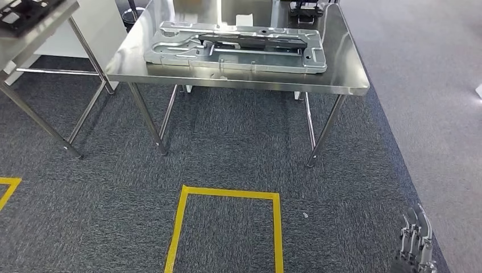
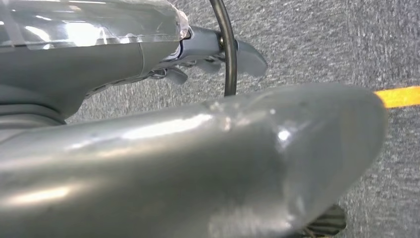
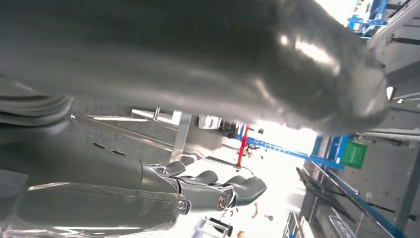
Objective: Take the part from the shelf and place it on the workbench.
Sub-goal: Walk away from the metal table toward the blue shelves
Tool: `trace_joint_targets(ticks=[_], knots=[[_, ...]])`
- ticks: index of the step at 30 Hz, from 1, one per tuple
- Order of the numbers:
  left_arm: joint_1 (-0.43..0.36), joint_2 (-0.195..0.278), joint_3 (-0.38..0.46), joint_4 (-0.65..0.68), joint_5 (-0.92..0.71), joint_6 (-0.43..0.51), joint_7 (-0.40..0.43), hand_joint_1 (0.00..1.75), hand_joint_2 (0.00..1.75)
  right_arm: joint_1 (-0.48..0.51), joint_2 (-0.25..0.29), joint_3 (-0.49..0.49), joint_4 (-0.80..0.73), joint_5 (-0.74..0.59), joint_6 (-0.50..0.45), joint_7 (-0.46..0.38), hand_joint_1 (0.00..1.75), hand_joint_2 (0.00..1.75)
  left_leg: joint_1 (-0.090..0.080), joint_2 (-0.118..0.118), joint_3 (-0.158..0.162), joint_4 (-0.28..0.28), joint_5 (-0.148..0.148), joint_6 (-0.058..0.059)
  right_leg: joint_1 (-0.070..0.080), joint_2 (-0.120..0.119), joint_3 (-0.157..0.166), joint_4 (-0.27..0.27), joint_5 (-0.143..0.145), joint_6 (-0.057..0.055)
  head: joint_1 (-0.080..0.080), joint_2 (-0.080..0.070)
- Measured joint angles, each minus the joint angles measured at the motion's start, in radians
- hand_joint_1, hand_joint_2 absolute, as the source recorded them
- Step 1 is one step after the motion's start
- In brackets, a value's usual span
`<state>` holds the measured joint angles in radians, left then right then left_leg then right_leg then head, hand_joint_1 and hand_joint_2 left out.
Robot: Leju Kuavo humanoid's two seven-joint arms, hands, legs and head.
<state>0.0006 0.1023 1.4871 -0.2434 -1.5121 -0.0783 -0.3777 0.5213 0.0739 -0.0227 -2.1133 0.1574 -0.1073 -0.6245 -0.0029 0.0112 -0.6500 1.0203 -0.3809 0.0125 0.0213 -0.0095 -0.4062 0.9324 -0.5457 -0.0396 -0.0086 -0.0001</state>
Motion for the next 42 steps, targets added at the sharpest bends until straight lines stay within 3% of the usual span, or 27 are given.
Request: trace_joint_targets(ticks=[2, 4, 5, 6, 8, 9, 11, 12, 14, 15, 16, 19, 20, 21, 22, 24, 26, 27, 30, 32, 34, 35, 36, 37, 39, 41, 42], knots=[[0.004, 0.001, 0.0, 0.0, -0.003, -0.001, 0.0, 0.0, 0.0, 0.004, 0.006, 0.0, 0.0, 0.001, 0.004, -0.002, 0.0, 0.0, 0.003, -0.004, -0.02, 0.068, -0.09, -0.009, -0.004, -0.003, -0.029, -0.002, 0.028, -0.008, -0.004, 0.0], [0.005, 0.002, 0.0, 0.0, -0.007, -0.001, -0.001, 0.0, 0.0, 0.008, 0.01, 0.0, 0.001, 0.001, 0.01, -0.005, 0.0, 0.0, 0.007, -0.004, -0.04, 0.19, -0.188, -0.019, -0.004, -0.003, -0.066, 0.008, 0.052, -0.01, -0.007, 0.0], [0.005, 0.003, 0.0, 0.0, -0.008, -0.001, -0.001, 0.0, 0.0, 0.009, 0.011, 0.0, 0.002, 0.001, 0.012, -0.006, 0.0, 0.0, 0.009, -0.004, -0.04, 0.243, -0.202, -0.023, -0.004, -0.004, -0.087, 0.016, 0.062, -0.008, -0.007, 0.0], [0.005, 0.003, 0.0, 0.0, -0.009, -0.002, -0.001, 0.0, 0.0, 0.009, 0.012, 0.0, 0.002, 0.001, 0.014, -0.006, 0.0, 0.0, 0.012, -0.004, -0.028, 0.271, -0.19, -0.027, -0.005, -0.004, -0.11, 0.026, 0.072, -0.006, -0.008, 0.0], [0.004, 0.004, 0.0, 0.0, -0.01, -0.002, -0.002, 0.0, 0.0, 0.009, 0.013, -0.002, 0.004, -0.001, 0.017, -0.007, 0.0, 0.0, 0.017, -0.004, 0.041, 0.228, -0.135, -0.031, -0.008, -0.005, -0.156, 0.053, 0.087, 0.001, -0.008, 0.0], [0.003, 0.004, 0.0, 0.0, -0.01, -0.002, -0.002, 0.0, 0.0, 0.009, 0.013, -0.004, 0.004, -0.004, 0.018, -0.007, 0.0, 0.0, 0.018, -0.004, 0.097, 0.16, -0.132, -0.032, -0.008, -0.005, -0.177, 0.069, 0.092, 0.006, -0.009, 0.0], [-0.002, 0.005, 0.0, 0.0, -0.01, -0.002, -0.004, 0.0, 0.0, 0.007, 0.013, -0.011, 0.004, -0.011, 0.023, -0.006, 0.0, 0.0, 0.015, -0.007, 0.179, 0.036, -0.161, -0.024, -0.008, -0.006, -0.205, 0.096, 0.101, 0.017, -0.008, 0.0], [-0.003, 0.005, 0.0, 0.0, -0.011, -0.002, -0.004, 0.0, 0.0, 0.006, 0.013, -0.016, 0.004, -0.015, 0.027, -0.005, 0.0, 0.0, 0.012, -0.008, 0.196, 0.002, -0.179, -0.017, -0.008, -0.006, -0.211, 0.103, 0.107, 0.023, -0.009, 0.0], [-0.003, 0.006, 0.0, 0.0, -0.013, -0.001, -0.006, 0.0, 0.0, 0.006, 0.013, -0.026, 0.004, -0.022, 0.039, -0.003, 0.0, 0.0, 0.011, -0.006, 0.185, -0.008, -0.17, 0.002, -0.009, -0.006, -0.216, 0.105, 0.12, 0.035, -0.01, 0.0], [-0.003, 0.006, 0.0, 0.0, -0.015, -0.001, -0.006, 0.0, 0.0, 0.007, 0.013, -0.032, 0.004, -0.024, 0.045, -0.002, 0.0, 0.0, 0.012, -0.003, 0.176, -0.009, -0.159, 0.012, -0.011, -0.004, -0.223, 0.112, 0.109, 0.041, -0.01, 0.0], [-0.003, 0.006, 0.0, 0.0, -0.016, -0.001, -0.006, 0.0, 0.0, 0.007, 0.013, -0.039, 0.004, -0.026, 0.051, -0.002, 0.0, 0.0, 0.013, -0.001, 0.163, -0.011, -0.146, 0.02, -0.013, -0.002, -0.232, 0.133, 0.078, 0.048, -0.008, 0.0], [-0.005, 0.007, 0.0, 0.0, -0.017, -0.001, -0.006, 0.0, 0.0, 0.007, 0.014, -0.053, 0.006, -0.031, 0.066, -0.001, 0.0, 0.0, 0.013, 0.003, 0.115, -0.011, -0.108, 0.029, -0.022, 0.003, -0.268, 0.286, -0.069, 0.065, -0.002, 0.0], [-0.005, 0.007, 0.0, 0.0, -0.018, -0.001, -0.006, 0.0, 0.0, 0.007, 0.014, -0.057, 0.008, -0.032, 0.071, 0.0, 0.0, 0.0, 0.013, 0.003, 0.099, -0.009, -0.096, 0.028, -0.024, 0.003, -0.27, 0.333, -0.089, 0.068, -0.002, 0.0], [-0.005, 0.007, 0.0, 0.0, -0.018, -0.001, -0.006, 0.0, 0.0, 0.007, 0.015, -0.061, 0.008, -0.032, 0.075, -0.001, 0.0, 0.0, 0.013, 0.003, 0.082, -0.007, -0.084, 0.027, -0.026, 0.004, -0.26, 0.357, -0.085, 0.069, -0.002, 0.0], [-0.005, 0.007, 0.0, 0.0, -0.018, -0.001, -0.006, 0.0, 0.0, 0.007, 0.016, -0.065, 0.009, -0.032, 0.078, -0.001, 0.0, 0.0, 0.012, 0.003, 0.067, -0.005, -0.072, 0.026, -0.026, 0.004, -0.233, 0.347, -0.061, 0.067, -0.002, 0.0], [-0.005, 0.006, 0.0, 0.0, -0.019, -0.001, -0.005, 0.0, 0.0, 0.006, 0.018, -0.07, 0.009, -0.032, 0.085, -0.001, 0.0, 0.0, 0.011, 0.002, 0.042, -0.003, -0.051, 0.022, -0.023, 0.005, -0.132, 0.234, -0.013, 0.055, -0.003, 0.0], [-0.005, 0.005, 0.0, 0.0, -0.02, -0.002, -0.004, 0.0, 0.0, 0.005, 0.021, -0.073, 0.009, -0.032, 0.09, -0.001, 0.0, 0.0, 0.008, 0.002, 0.029, -0.002, -0.031, 0.014, -0.015, 0.004, -0.025, 0.081, -0.014, 0.038, -0.003, 0.0], [-0.005, 0.004, 0.0, 0.0, -0.02, -0.002, -0.003, 0.0, 0.0, 0.005, 0.022, -0.074, 0.009, -0.032, 0.091, -0.001, 0.0, 0.0, 0.009, 0.002, 0.026, -0.004, -0.021, 0.009, -0.011, 0.004, 0.004, 0.034, -0.022, 0.031, -0.003, 0.0], [-0.004, 0.004, 0.0, 0.0, -0.025, -0.002, 0.0, 0.0, 0.0, 0.006, 0.029, -0.077, 0.009, -0.028, 0.1, -0.001, 0.0, 0.0, 0.011, 0.001, 0.017, -0.012, -0.003, -0.011, -0.011, 0.001, -0.002, 0.0, 0.001, 0.016, -0.001, 0.0], [-0.002, 0.004, 0.0, 0.0, -0.028, -0.002, 0.001, 0.0, 0.0, 0.007, 0.036, -0.078, 0.009, -0.023, 0.105, 0.0, 0.0, 0.0, 0.013, -0.002, -0.004, 0.036, -0.068, -0.02, -0.016, -0.002, -0.027, -0.007, 0.029, 0.003, -0.004, 0.0], [-0.001, 0.005, 0.0, 0.0, -0.028, -0.001, 0.002, 0.0, 0.0, 0.008, 0.043, -0.079, 0.01, -0.019, 0.107, 0.001, 0.0, 0.0, 0.015, -0.004, -0.031, 0.156, -0.173, -0.027, -0.014, -0.004, -0.062, 0.001, 0.051, -0.004, -0.007, 0.0], [-0.001, 0.005, 0.0, 0.0, -0.028, -0.001, 0.002, 0.0, 0.0, 0.009, 0.046, -0.079, 0.011, -0.018, 0.109, 0.002, 0.0, 0.0, 0.015, -0.004, -0.039, 0.218, -0.202, -0.031, -0.014, -0.005, -0.08, 0.009, 0.06, -0.003, -0.008, 0.0], [-0.001, 0.005, 0.0, 0.0, -0.028, -0.001, 0.003, 0.0, 0.0, 0.009, 0.048, -0.079, 0.013, -0.016, 0.111, 0.002, 0.0, 0.0, 0.016, -0.003, -0.036, 0.26, -0.204, -0.034, -0.014, -0.005, -0.1, 0.018, 0.068, -0.002, -0.008, 0.0], [-0.001, 0.005, 0.0, 0.0, -0.028, 0.0, 0.003, 0.0, 0.0, 0.009, 0.051, -0.079, 0.014, -0.015, 0.113, 0.002, 0.0, 0.0, 0.016, -0.003, -0.019, 0.271, -0.185, -0.036, -0.014, -0.006, -0.121, 0.029, 0.075, 0.0, -0.008, 0.0], [-0.002, 0.006, 0.0, 0.0, -0.028, 0.0, 0.003, 0.0, 0.0, 0.01, 0.055, -0.079, 0.015, -0.013, 0.117, 0.002, 0.0, 0.0, 0.018, -0.004, 0.065, 0.188, -0.138, -0.038, -0.016, -0.006, -0.16, 0.056, 0.086, 0.006, -0.008, 0.0], [-0.004, 0.008, 0.0, 0.0, -0.028, 0.001, 0.003, 0.0, 0.0, 0.011, 0.058, -0.079, 0.015, -0.011, 0.119, 0.002, 0.0, 0.0, 0.016, -0.005, 0.165, 0.05, -0.148, -0.033, -0.014, -0.006, -0.191, 0.085, 0.093, 0.015, -0.01, 0.0], [-0.005, 0.008, 0.0, 0.0, -0.028, 0.001, 0.003, 0.0, 0.0, 0.011, 0.059, -0.079, 0.015, -0.01, 0.12, 0.002, 0.0, 0.0, 0.014, -0.006, 0.191, 0.006, -0.162, -0.028, -0.013, -0.006, -0.199, 0.094, 0.098, 0.02, -0.011, 0.0]])
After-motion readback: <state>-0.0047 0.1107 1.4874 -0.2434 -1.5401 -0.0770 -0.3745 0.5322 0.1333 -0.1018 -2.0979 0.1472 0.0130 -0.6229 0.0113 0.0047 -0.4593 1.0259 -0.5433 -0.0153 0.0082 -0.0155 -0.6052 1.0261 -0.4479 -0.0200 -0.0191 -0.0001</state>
